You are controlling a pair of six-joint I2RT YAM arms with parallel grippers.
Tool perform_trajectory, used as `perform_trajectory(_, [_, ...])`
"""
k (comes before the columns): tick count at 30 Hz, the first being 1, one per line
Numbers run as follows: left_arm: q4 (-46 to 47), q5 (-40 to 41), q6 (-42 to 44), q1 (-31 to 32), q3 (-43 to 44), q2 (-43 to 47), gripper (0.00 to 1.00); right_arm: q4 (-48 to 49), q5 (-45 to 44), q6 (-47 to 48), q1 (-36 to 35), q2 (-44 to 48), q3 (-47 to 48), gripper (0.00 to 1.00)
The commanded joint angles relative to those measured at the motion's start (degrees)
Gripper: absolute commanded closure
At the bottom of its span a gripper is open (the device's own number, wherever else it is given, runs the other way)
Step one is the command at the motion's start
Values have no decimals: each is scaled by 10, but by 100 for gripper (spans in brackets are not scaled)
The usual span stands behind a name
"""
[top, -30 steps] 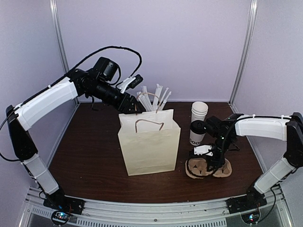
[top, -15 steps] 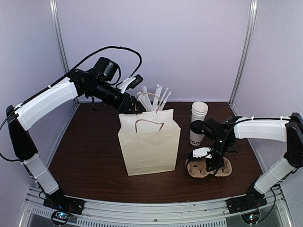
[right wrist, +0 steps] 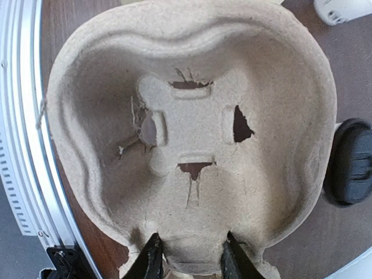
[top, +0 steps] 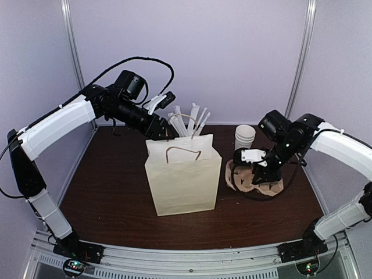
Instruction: Pack the takeout coffee
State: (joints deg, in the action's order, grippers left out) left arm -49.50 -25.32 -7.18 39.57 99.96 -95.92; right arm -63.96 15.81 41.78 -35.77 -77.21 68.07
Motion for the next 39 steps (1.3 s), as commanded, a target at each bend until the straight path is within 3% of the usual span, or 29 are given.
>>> perform_trajectory(1, [13,27,10,-1,8,20,43,-61,53,3,10,29,118,69])
perform_trajectory(11, [-4,22,12,-23,-3,50,43,-151,235,-29,15,-96,499,67])
perform_trajectory(16, [-2,-2,-1,-24,-8,54,42,-118,335,-86,-1,-180,636,66])
perform_trajectory(22, [-7,-14,-25,-24,-19,55,42,-109,375,-99,-67,-264,753,66])
perform_trajectory(29, [-5,-8,-41,-23,-40,53,42,-48,433,-147,-97,-321,779,66])
perform_trajectory(39, [-12,-12,-33,-24,-36,40,43,22,452,-168,-98,-341,718,66])
